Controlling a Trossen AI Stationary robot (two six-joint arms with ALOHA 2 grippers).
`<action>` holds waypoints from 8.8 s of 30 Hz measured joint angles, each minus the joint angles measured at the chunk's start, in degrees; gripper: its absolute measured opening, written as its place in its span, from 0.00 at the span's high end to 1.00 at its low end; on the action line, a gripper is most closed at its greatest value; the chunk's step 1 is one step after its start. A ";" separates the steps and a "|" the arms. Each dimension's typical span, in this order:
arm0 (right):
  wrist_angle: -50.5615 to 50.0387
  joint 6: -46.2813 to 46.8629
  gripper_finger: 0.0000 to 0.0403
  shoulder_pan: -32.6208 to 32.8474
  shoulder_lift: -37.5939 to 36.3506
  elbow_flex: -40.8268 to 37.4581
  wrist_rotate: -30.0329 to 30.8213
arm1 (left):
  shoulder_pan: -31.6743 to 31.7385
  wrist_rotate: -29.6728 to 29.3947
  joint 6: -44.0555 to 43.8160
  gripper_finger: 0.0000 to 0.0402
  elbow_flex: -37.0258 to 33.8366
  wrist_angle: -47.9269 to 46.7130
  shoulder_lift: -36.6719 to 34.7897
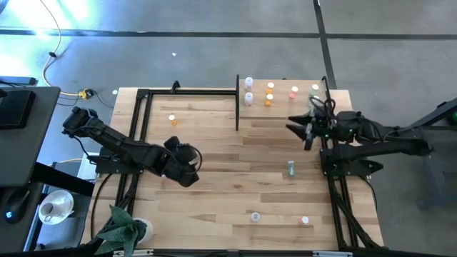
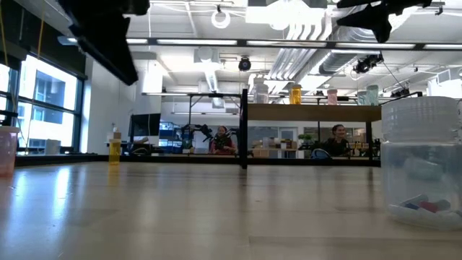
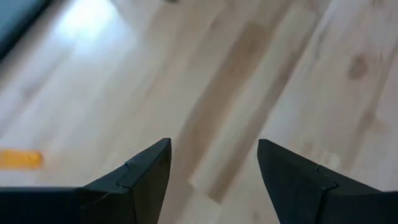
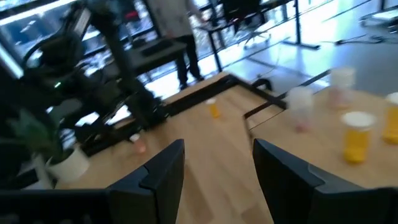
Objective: Pick and place medicine bottles onto shelf by color
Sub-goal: Put the left pink pill bottle on the shelf aligned with the other pink pill bottle
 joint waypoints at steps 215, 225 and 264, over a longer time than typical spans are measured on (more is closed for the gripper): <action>38.34 -23.09 0.55 19.32 40.91 0.00 -0.68 | 10.16 20.77 43.10 0.78 16.41 30.88 22.01; 45.22 -21.43 0.55 18.03 43.96 0.00 -3.19 | 10.11 20.78 43.10 0.78 16.41 31.03 22.03; 23.59 -17.94 0.62 16.89 54.92 14.34 -0.04 | 10.11 20.93 40.06 0.78 16.41 27.86 22.12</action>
